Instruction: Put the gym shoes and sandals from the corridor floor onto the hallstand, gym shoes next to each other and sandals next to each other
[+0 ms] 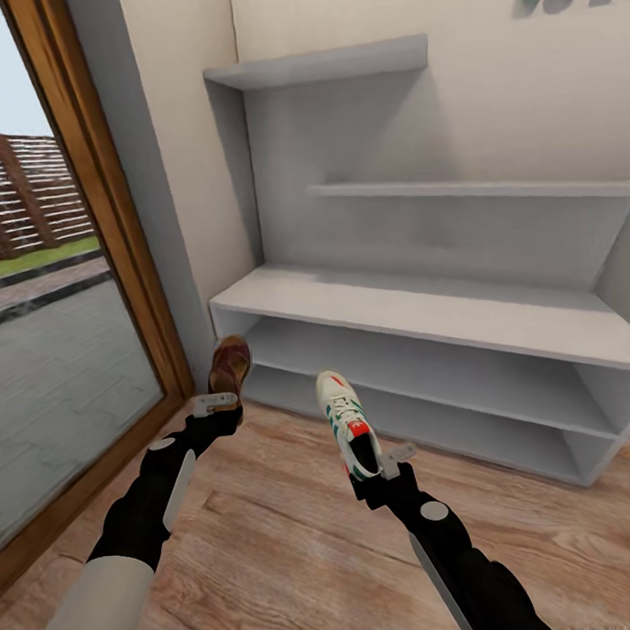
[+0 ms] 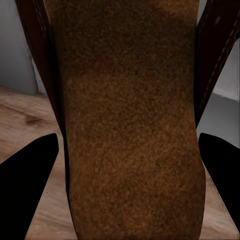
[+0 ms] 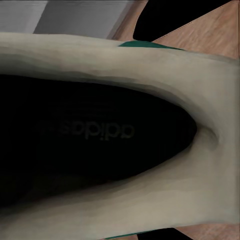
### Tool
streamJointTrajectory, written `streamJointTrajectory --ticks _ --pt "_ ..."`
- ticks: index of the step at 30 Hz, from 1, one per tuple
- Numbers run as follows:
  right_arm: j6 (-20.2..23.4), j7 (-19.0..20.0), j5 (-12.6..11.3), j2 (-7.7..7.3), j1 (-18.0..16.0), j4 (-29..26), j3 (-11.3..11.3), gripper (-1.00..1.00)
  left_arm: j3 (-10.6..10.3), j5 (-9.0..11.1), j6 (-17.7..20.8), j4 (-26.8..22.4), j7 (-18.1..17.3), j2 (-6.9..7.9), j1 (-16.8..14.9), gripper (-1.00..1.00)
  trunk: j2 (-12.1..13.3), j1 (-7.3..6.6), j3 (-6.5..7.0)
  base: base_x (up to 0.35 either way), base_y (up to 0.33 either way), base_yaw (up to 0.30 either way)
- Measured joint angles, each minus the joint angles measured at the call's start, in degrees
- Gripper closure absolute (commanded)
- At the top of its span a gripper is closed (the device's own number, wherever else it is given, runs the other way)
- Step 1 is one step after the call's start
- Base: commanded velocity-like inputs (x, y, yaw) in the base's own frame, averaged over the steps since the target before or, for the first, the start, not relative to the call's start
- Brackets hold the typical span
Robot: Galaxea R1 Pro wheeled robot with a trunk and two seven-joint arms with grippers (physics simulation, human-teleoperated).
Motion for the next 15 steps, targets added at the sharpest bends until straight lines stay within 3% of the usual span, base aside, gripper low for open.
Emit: streamJointTrajectory --ticks 15 --pt "0.0 0.0 0.0 0.0 0.0 0.0 0.0 1.0 0.0 0.01 0.0 0.0 0.0 0.0 0.0 1.0 0.0 0.0 0.79 0.048 0.086 -0.209"
